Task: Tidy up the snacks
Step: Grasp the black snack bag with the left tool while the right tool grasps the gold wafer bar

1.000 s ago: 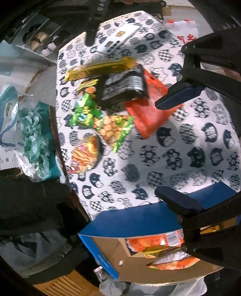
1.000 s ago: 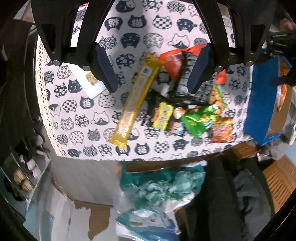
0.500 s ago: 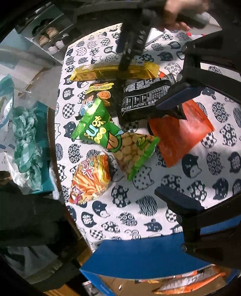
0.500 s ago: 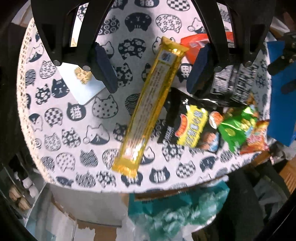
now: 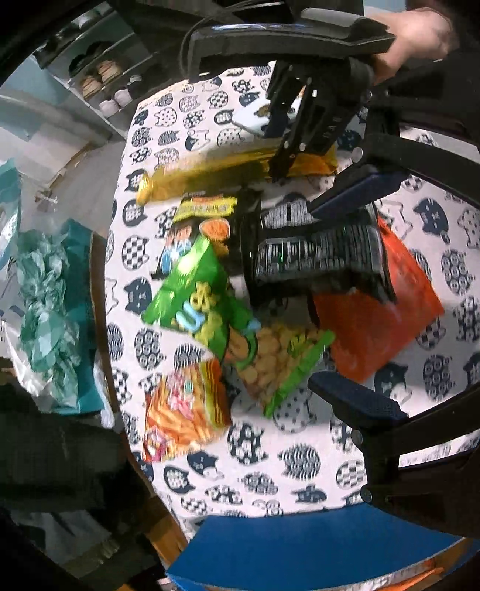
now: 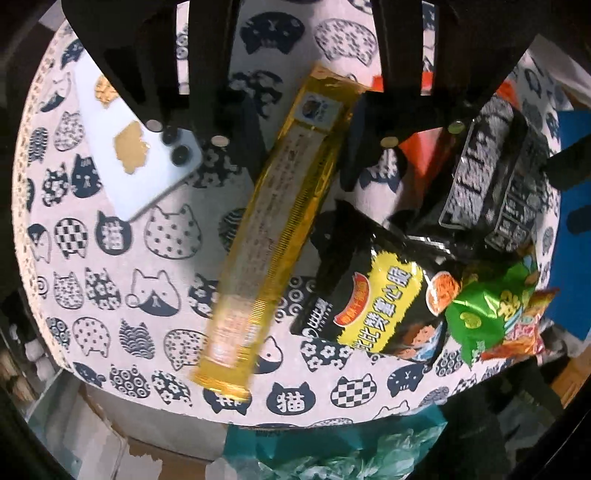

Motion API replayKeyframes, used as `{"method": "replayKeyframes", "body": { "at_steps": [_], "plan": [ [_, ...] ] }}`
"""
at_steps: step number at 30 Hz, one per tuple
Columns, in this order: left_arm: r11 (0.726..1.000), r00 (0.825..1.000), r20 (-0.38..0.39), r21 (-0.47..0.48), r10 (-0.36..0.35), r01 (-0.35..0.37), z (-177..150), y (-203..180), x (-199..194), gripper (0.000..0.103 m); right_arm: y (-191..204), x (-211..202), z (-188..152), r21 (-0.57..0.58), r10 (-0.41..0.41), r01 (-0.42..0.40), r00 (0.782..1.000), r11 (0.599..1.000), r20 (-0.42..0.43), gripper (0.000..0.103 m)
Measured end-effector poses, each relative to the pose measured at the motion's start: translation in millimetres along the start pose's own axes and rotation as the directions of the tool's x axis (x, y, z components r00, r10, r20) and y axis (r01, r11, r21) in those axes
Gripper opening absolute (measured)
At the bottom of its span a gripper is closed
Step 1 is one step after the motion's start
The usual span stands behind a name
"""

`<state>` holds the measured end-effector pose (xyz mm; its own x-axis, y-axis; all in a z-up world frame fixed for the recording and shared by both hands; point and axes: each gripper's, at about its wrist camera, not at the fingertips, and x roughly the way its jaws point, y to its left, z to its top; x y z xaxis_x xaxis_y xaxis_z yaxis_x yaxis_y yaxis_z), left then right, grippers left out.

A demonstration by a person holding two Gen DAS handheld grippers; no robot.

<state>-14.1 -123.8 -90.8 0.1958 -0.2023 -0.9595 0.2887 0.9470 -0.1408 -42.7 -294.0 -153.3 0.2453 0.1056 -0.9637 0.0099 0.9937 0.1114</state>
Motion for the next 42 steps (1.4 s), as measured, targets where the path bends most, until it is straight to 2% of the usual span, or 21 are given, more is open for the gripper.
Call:
{"method": "replayKeyframes", "body": {
  "at_steps": [6,11,14,18,23,25,27,29,31,34,38,39,41,42],
  "plan": [
    [1.000,0.999,-0.034,-0.009,-0.019,0.018,2.5,-17.9,14.6,0.086,-14.3,-17.0,-20.4,-0.024,-0.031,0.031,0.999,0.999,-0.008,0.029],
    [0.999,0.997,-0.073,-0.031,-0.025,0.022,3.8,-24.4,32.4,0.086,-28.2,-21.9,-44.7,-0.023,-0.027,0.027,0.999,0.999,-0.017,0.029],
    [0.999,0.995,-0.088,-0.034,-0.036,0.033,3.8,-29.4,40.0,0.086,-35.0,-26.9,-55.5,-0.014,-0.005,0.005,1.000,1.000,-0.013,0.031],
    [1.000,0.995,-0.099,0.001,-0.007,0.007,3.4,-39.0,50.5,0.086,-46.1,-29.6,-58.8,0.005,0.029,-0.029,1.000,1.000,-0.009,0.033],
    [0.998,0.995,-0.099,0.055,0.012,-0.007,-1.0,-46.6,62.4,0.086,-58.3,-29.5,-51.0,0.004,0.046,-0.046,0.999,0.999,0.014,0.040],
    [0.997,0.996,-0.084,0.073,0.028,-0.022,-2.5,-49.8,65.2,0.086,-44.3,-32.5,-38.7,-0.001,0.044,-0.044,0.999,0.999,0.018,0.043],
    [0.997,0.998,-0.067,0.076,0.016,-0.011,-4.1,-51.5,65.5,0.081,-39.1,-31.9,-32.5,-0.002,0.039,-0.039,0.999,0.999,0.023,0.046],
    [0.996,0.998,-0.058,0.090,0.014,-0.008,-5.3,-52.0,64.8,0.066,-34.4,-27.6,-24.3,-0.005,0.035,-0.035,0.999,0.999,0.026,0.048],
    [0.994,0.999,-0.047,0.109,0.021,-0.016,-5.6,-51.1,61.7,0.062,-31.4,-21.2,-17.3,-0.004,0.025,-0.025,0.999,1.000,0.033,0.049],
    [0.994,0.999,-0.034,0.105,0.007,-0.003,-5.5,-40.1,51.2,0.062,-28.2,-9.9,-7.6,0.001,0.009,-0.010,0.999,1.000,0.037,0.049],
    [0.992,1.000,0.002,0.124,0.022,-0.023,-5.6,-35.4,38.3,0.062,-24.2,4.4,3.9,0.004,-0.005,0.005,0.999,1.000,0.041,0.049],
    [0.991,1.000,0.009,0.130,0.025,-0.026,-6.4,-34.8,35.8,0.062,-24.7,5.5,3.1,-0.001,-0.009,0.009,0.999,1.000,0.045,0.048],
    [0.990,0.999,0.024,0.138,0.030,-0.033,-9.0,-33.3,30.1,0.062,-18.1,7.7,5.4,-0.024,-0.043,0.045,0.997,0.999,0.062,0.033],
    [0.989,0.999,0.032,0.140,0.032,-0.036,-10.3,-31.7,26.3,0.062,-17.8,6.8,3.4,-0.029,-0.050,0.052,0.997,0.998,0.063,0.032]
  ]
}}
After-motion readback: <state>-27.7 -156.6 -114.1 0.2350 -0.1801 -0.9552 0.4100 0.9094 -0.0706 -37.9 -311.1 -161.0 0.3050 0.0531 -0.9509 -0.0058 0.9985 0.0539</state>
